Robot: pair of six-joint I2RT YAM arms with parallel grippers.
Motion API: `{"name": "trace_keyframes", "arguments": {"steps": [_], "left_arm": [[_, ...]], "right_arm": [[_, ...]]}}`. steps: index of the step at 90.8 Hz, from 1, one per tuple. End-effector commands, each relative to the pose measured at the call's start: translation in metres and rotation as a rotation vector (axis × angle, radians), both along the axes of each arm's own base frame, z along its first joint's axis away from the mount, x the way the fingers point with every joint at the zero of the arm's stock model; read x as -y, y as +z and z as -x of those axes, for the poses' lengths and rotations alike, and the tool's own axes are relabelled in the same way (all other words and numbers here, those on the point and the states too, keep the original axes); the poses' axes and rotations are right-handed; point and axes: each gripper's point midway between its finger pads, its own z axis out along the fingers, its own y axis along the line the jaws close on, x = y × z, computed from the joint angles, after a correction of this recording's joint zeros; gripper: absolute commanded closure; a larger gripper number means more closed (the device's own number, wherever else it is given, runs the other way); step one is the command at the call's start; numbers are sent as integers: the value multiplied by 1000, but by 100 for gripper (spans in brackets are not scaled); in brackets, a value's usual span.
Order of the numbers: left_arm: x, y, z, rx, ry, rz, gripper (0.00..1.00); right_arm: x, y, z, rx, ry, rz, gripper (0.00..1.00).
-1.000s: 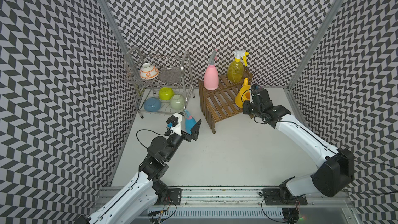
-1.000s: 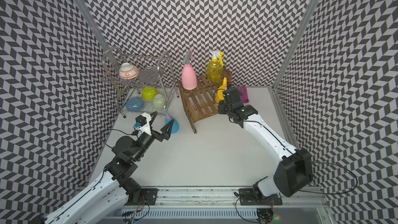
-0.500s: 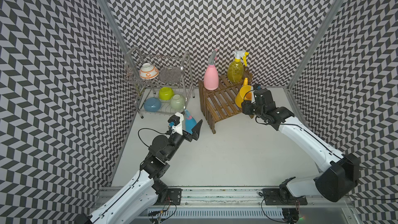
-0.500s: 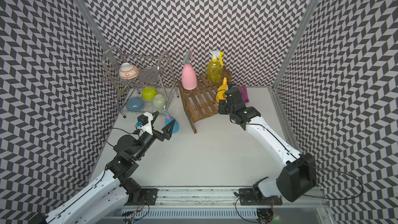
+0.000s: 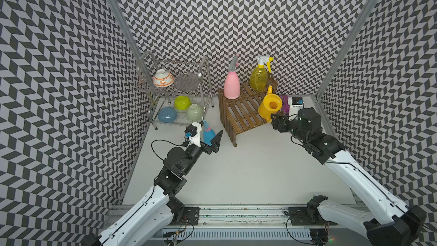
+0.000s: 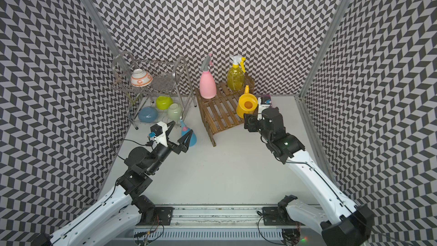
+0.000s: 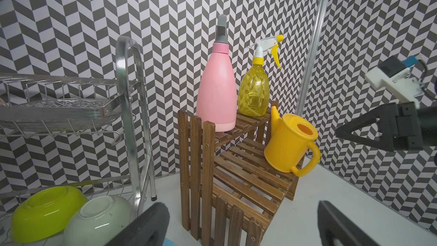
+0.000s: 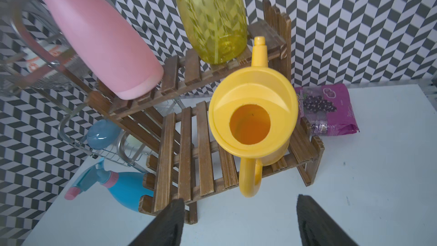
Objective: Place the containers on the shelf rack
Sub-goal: 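Place the container on the shelf.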
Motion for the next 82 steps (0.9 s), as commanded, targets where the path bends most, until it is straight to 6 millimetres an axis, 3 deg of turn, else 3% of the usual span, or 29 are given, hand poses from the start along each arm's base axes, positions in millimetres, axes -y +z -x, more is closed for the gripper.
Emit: {"name": "trace_keyframes", "arguments": {"steps": [1,13,19,25,37,49,61,82], "left_arm": [[-1,21,3,34,-14,47,0],[-2,18,3,19,-11,59,0],[-3,16,3,12,-10,66,0],[-4,16,4,8,-8,74,0],[-4,13,3,-8,-9,85,0],[-5,13,5,-14,-8,90,0],[-9,11,7,-15,-1,98,0],[-11,13,9,-9,6,104,0]], "right_arm": [[8,48,18,227,17,-84,23],[33,70,48,414,-42,-158,23],[41,66,56,447,-61,-186,24],[33,53,56,414,-4,-194,24],[-1,14,44,252,160,-213,25],[-3,-16,20,114,118,-166,32],[-3,-32,2,51,83,-137,39],[-10,-39,-23,20,66,-113,42]]}}
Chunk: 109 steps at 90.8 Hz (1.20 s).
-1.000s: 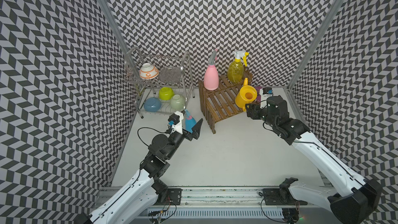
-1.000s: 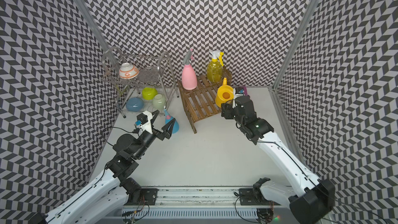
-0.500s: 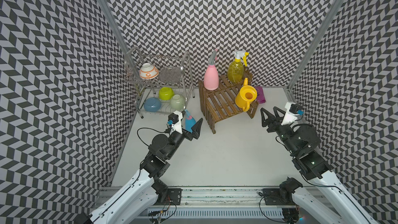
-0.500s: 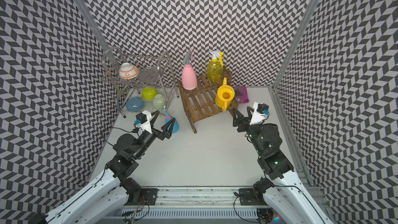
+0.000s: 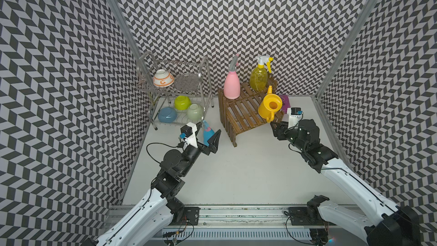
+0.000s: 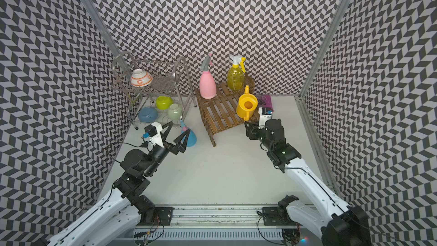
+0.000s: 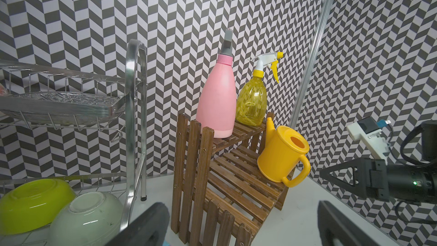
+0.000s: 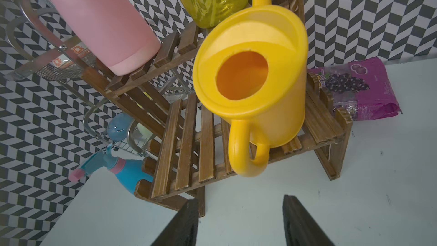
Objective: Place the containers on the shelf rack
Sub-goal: 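Place the container on the shelf.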
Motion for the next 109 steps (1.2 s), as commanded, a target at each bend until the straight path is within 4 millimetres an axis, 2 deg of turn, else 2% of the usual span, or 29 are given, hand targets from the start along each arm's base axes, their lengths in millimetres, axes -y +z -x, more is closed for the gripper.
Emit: {"name": "trace_keyframes", "arguments": {"steps": [1,24,41,68,94,109], "left_arm": [[-4,1,0,3,16,7,0],[-5,2,1,10,19,4,0],[-7,2,3,13,22,5,0],[-10,3,5,16,26,11,0],[-10,3,8,16,17,16,0],[-11,2,9,14,15,27,0]], "right_arm": [[-3,22,-14,55,-9,-13,42],[-10,12,-33,16,-4,32,50],[-11,10,-39,10,2,66,64],[-1,13,-27,24,-20,90,85],[14,22,-14,26,-89,90,92],[4,20,-11,7,-120,65,92]]}}
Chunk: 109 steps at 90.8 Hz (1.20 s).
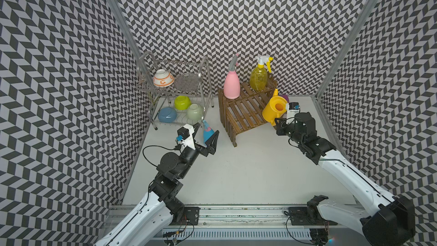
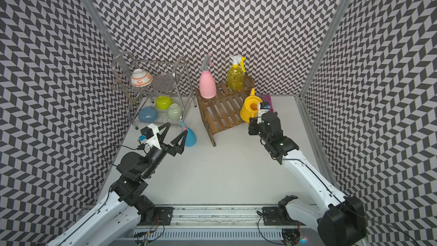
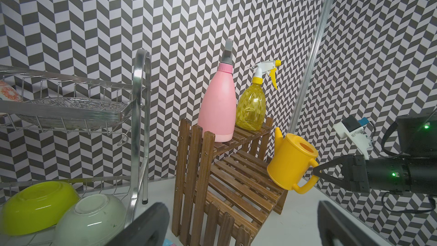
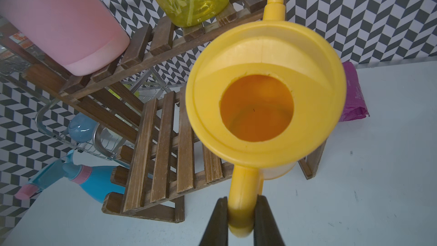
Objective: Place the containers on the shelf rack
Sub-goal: 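Place the container on the shelf.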
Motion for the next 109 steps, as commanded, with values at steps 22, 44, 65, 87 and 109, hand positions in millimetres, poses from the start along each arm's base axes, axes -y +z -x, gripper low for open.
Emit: {"name": "trace_keyframes", "arguments": {"steps": [22,44,65,87,109], "left_arm": [[-7,-5,5,-13,12,17,0],[-15,-5,9,-4,38,18,0],[-16,-4,9,3,46,11,0],[-15,-4,6,9,49,-5,0],[-13,-5,5,12,50,-19,0]], "right_arm": [[-32,27,-11,61,-92,-123,93],[-39,10,-25,-30,-313,-166,93],[-59,12,-31,-35,-296,-225,76],[-72,17,-30,-16,-251,-195,55],[-73,36,-21,44,-176,-153,43]]}}
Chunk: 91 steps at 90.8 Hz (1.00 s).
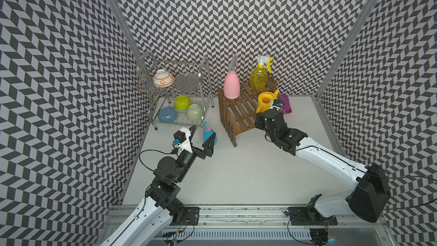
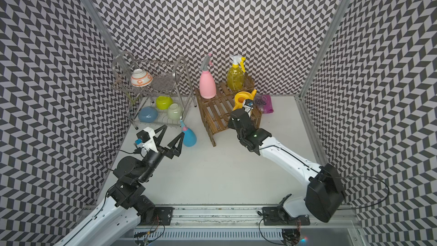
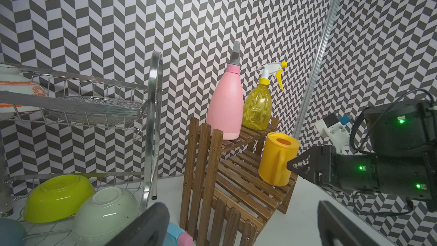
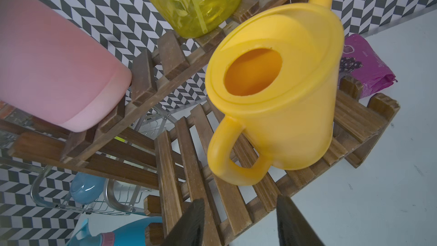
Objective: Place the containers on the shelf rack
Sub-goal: 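Place the container on the shelf, then pick up a container from the center of the board.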
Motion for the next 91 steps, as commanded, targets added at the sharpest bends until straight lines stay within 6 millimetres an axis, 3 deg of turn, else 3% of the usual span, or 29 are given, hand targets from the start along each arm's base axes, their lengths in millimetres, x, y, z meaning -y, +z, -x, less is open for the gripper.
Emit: {"name": "trace_keyframes", "arguments": {"steps": [1,18,31,38,48,60,80,91], "left_arm": [[-3,2,-1,19,16,-15,0],[-3,-1,-2,14,21,-25,0],[1,-5,-5,-4,9,-25,0],[4,-7,-7,-17,-2,-20,0],[9,-13,-13,-50,-11,-12,0],[13,-19,-22,-123,-6,10,0],[16,-48,-43,-347,42,-21,0],[6,-75,-57,-496,115,-80,0]], "right_arm": [[-1,34,6,97,44,-1,42],[22,57,39,202,119,69,33],[38,89,84,426,247,82,36],[56,94,103,522,241,56,36],[77,72,112,540,216,13,37],[81,38,116,519,262,-60,32],[58,-4,119,410,414,-208,28],[46,-13,118,363,478,-220,28]]}}
